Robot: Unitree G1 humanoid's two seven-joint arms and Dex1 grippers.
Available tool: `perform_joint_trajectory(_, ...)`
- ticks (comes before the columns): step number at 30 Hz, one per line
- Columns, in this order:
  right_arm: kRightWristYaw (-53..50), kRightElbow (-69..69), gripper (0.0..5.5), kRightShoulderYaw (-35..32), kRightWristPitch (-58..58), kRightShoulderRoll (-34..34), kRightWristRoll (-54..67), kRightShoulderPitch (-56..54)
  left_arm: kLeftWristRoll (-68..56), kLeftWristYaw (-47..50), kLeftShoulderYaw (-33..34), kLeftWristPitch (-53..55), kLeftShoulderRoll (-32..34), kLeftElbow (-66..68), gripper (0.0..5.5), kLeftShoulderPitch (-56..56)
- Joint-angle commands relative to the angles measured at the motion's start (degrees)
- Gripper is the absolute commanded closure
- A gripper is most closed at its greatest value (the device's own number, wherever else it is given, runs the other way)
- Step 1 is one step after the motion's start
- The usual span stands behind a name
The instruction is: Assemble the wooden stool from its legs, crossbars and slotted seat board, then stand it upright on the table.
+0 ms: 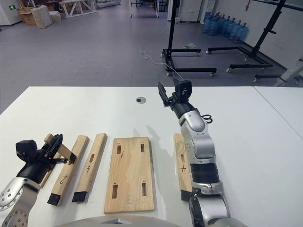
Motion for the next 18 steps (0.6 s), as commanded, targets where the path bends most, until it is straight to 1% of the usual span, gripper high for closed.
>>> perform_joint_trajectory(1,0.1,-0.1,2.4,-0.3,0.4,0.0,0.4,-0.2,0.6,-0.7,1.3,-0.9,-0.2,1.3,5.12,1.6)
perform_joint_trajectory(7,0.0,-0.4,2.4,-0.2,0.5,0.5,0.7,-0.1,1.5,-0.9,0.8,-1.1,0.1,2.7,5.12,0.7)
perform_joint_trajectory(10,-0.2,-0.3,2.4,-0.2,0.4,0.8,0.7,-0.1,3.8,-1.2,-0.8,-1.0,0.6,4.0,5.12,0.7)
perform_joint_trajectory(12,-0.2,-0.1,2.4,-0.3,0.4,0.7,0.6,-0.3,7.4,-0.4,-2.7,-0.7,1.3,5.2,5.12,0.7)
perform_joint_trajectory(18,0.3,-0.8,2.4,0.4,0.1,0.3,-0.1,-0.4,7.8,-1.9,-4.1,-4.4,-1.3,6.7,5.12,2.4)
